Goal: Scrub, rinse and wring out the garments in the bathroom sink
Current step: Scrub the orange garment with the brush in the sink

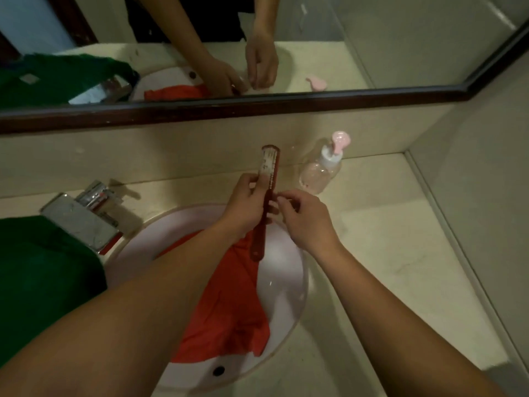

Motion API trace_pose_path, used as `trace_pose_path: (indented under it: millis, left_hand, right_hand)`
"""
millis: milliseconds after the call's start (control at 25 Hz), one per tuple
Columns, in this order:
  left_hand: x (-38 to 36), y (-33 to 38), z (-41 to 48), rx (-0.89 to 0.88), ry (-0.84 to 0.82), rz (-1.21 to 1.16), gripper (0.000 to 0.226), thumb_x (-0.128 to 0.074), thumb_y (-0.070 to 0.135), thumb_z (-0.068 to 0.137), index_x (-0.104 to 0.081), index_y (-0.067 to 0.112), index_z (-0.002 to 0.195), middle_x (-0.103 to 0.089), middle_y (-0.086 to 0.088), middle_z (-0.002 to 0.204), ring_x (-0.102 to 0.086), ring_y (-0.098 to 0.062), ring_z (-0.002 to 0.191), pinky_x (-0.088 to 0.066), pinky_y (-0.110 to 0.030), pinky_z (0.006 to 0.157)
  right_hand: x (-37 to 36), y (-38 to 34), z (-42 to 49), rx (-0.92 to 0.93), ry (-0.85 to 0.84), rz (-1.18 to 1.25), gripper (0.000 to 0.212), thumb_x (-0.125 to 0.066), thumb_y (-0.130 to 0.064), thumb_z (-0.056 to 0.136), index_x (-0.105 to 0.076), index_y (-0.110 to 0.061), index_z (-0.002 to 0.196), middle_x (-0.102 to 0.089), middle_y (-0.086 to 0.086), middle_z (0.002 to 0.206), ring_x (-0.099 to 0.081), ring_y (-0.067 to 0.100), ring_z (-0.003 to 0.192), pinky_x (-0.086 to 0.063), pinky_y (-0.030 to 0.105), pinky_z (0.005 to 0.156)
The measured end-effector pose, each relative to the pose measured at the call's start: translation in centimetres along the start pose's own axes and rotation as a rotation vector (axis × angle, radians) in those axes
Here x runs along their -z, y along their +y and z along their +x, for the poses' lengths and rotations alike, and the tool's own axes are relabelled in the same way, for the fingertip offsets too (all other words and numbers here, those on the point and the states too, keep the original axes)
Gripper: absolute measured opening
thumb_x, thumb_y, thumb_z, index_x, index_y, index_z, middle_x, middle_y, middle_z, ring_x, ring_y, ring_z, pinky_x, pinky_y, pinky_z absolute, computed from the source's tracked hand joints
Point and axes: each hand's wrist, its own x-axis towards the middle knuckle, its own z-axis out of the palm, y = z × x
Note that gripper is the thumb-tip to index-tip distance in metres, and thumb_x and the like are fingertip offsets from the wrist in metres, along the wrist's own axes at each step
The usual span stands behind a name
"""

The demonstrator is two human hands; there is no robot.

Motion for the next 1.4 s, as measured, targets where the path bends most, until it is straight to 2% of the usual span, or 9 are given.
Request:
trace_pose_path:
  millis: [40, 120, 240, 360, 560, 920, 1080, 1280, 1400]
  left_hand:
    - [-0.2, 0.6, -0.2, -0.007, -0.041, 0.022, 0.032, -0.046, 0.044, 0.106, -0.048, 0.013, 0.112, -0.069, -0.01, 0.088, -0.066, -0.021, 0.058, -0.053, -0.033, 0.046]
    - [-0.4, 1.9, -0.2, -0.034, -0.127, 0.136, 0.038, -0.047, 0.044, 0.105, -0.052, 0.009, 0.117, -0.07, -0.008, 0.085, -0.061, -0.019, 0.05, -0.043, -0.026, 0.039]
    - [-1.0, 3.6, -0.2, -0.061, -0.272, 0.293, 0.037, -0.044, 0.042, 0.107, -0.057, 0.011, 0.123, -0.07, -0.006, 0.083, -0.058, -0.019, 0.049, -0.042, -0.025, 0.039]
    - [-1.9, 4.8, -0.2, -0.052, -0.353, 0.346, 0.038, -0.042, 0.043, 0.107, -0.058, 0.014, 0.127, -0.07, -0.005, 0.082, -0.056, -0.017, 0.048, -0.042, -0.025, 0.04]
    - [-4.0, 6.0, 1.2, -0.109, -0.354, 0.415, 0.035, -0.041, 0.045, 0.107, -0.062, 0.018, 0.113, -0.071, -0.003, 0.079, -0.055, -0.015, 0.047, -0.042, -0.024, 0.04]
    - [-6.6, 5.3, 1.8, -0.121, -0.288, 0.441, 0.036, -0.042, 0.048, 0.106, -0.063, 0.019, 0.103, -0.072, -0.001, 0.074, -0.05, -0.014, 0.042, -0.038, -0.022, 0.039]
    - [-6.5, 5.1, 1.9, -0.107, -0.279, 0.432, 0.036, -0.042, 0.048, 0.106, -0.063, 0.019, 0.105, -0.073, -0.008, 0.078, -0.049, -0.015, 0.042, -0.037, -0.023, 0.039]
    - [-6.2, 5.1, 2.1, -0.128, -0.309, 0.415, 0.037, -0.041, 0.047, 0.107, -0.063, 0.018, 0.096, -0.071, -0.007, 0.075, -0.049, -0.017, 0.042, -0.038, -0.024, 0.04]
    - [-6.1, 5.4, 2.2, -0.135, -0.312, 0.421, 0.037, -0.041, 0.045, 0.107, -0.061, 0.02, 0.088, -0.071, -0.014, 0.076, -0.049, -0.019, 0.043, -0.038, -0.024, 0.039]
  right_hand:
    - [1.5, -0.6, -0.2, 0.057, 0.101, -0.104, 0.023, -0.057, -0.027, 0.103, -0.074, -0.02, 0.117, -0.07, -0.009, 0.095, -0.059, -0.003, 0.071, -0.04, 0.002, 0.069]
    - [4.9, -1.4, 0.5, 0.163, 0.325, -0.211, 0.022, -0.056, -0.025, 0.103, -0.075, -0.017, 0.111, -0.069, -0.001, 0.094, -0.056, 0.008, 0.077, -0.033, 0.013, 0.065]
    - [9.4, -1.9, 3.5, 0.165, 0.474, -0.236, 0.026, -0.055, -0.03, 0.104, -0.072, -0.021, 0.121, -0.064, 0.005, 0.111, -0.059, 0.017, 0.101, -0.033, 0.017, 0.081]
    - [11.6, -2.1, 6.1, 0.129, 0.388, -0.327, 0.029, -0.057, -0.034, 0.104, -0.072, -0.022, 0.125, -0.066, 0.003, 0.125, -0.06, 0.017, 0.116, -0.035, 0.019, 0.092]
    - [12.9, -1.5, 8.0, 0.111, 0.245, -0.217, 0.029, -0.064, -0.038, 0.099, -0.076, -0.024, 0.121, -0.073, -0.005, 0.12, -0.062, 0.011, 0.117, -0.034, 0.015, 0.094]
    - [13.1, -0.6, 8.5, 0.128, 0.205, -0.157, 0.025, -0.065, -0.041, 0.098, -0.076, -0.021, 0.108, -0.073, -0.003, 0.107, -0.063, 0.012, 0.098, -0.041, 0.023, 0.08]
    - [13.2, -0.3, 8.5, 0.128, 0.198, -0.129, 0.025, -0.065, -0.041, 0.098, -0.075, -0.021, 0.109, -0.072, -0.004, 0.105, -0.063, 0.011, 0.095, -0.038, 0.009, 0.067]
    - [13.2, 0.0, 8.6, 0.131, 0.2, -0.121, 0.028, -0.066, -0.042, 0.097, -0.076, -0.019, 0.11, -0.071, -0.005, 0.104, -0.062, 0.011, 0.095, -0.036, 0.006, 0.066]
    - [13.0, 0.1, 8.7, 0.142, 0.208, -0.115, 0.03, -0.065, -0.044, 0.098, -0.075, -0.019, 0.111, -0.072, -0.005, 0.107, -0.063, 0.012, 0.097, -0.039, 0.012, 0.069]
